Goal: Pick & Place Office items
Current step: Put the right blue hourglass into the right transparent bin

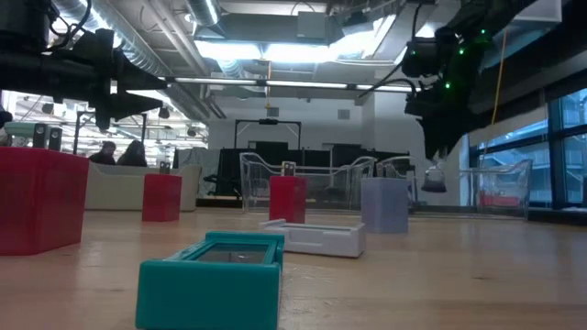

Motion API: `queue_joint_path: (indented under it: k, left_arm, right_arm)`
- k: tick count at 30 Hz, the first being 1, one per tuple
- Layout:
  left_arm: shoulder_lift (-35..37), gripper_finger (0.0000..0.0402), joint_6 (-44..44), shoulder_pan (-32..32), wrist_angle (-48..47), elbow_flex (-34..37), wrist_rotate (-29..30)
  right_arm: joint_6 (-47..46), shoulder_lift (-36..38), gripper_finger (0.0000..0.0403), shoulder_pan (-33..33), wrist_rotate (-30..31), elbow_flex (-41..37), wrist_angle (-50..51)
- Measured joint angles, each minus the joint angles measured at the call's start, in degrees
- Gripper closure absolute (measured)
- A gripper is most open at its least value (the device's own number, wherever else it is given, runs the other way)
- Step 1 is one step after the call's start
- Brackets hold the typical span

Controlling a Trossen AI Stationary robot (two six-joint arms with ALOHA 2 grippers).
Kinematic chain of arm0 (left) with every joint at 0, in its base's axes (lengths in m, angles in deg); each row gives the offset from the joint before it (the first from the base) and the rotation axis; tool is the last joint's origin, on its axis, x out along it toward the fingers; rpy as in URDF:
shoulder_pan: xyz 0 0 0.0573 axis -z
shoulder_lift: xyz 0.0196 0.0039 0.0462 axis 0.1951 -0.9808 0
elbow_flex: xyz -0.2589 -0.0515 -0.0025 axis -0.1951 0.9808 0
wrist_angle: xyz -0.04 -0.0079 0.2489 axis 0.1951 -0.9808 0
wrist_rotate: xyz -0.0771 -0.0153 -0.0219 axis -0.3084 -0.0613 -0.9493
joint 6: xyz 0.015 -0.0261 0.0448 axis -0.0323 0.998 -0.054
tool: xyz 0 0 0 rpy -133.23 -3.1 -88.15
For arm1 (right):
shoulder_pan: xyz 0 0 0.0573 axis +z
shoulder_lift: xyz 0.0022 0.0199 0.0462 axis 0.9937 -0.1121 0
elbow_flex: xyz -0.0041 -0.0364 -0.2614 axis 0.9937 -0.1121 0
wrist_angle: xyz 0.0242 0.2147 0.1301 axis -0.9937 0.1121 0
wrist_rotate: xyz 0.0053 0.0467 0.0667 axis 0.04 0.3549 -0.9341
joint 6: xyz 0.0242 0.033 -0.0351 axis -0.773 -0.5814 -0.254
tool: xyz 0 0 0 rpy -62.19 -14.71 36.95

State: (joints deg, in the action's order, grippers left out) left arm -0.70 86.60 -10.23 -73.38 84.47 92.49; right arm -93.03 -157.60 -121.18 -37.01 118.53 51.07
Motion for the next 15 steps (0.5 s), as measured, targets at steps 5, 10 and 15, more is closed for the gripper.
queue_joint_path:
  k: [5,10,15]
  left_arm:
    - [0.0,0.0162,0.0,0.0,0.0,0.01,-0.01]
    - [0.02,0.0162,0.0,0.0,0.0,0.0,0.0]
    - [0.02,0.0162,0.0,-0.01,0.0,0.01,-0.02]
  right_arm:
    - [-0.02,-1.09,0.0197,-0.13,-1.49,-2.67,-4.02]
    - [-0.26,-2.54,0.0193,-0.08,-2.7,-3.13,-5.3]
    - [-0.24,-4.61,0.0182,0.16,-2.74,-3.13,-5.75]
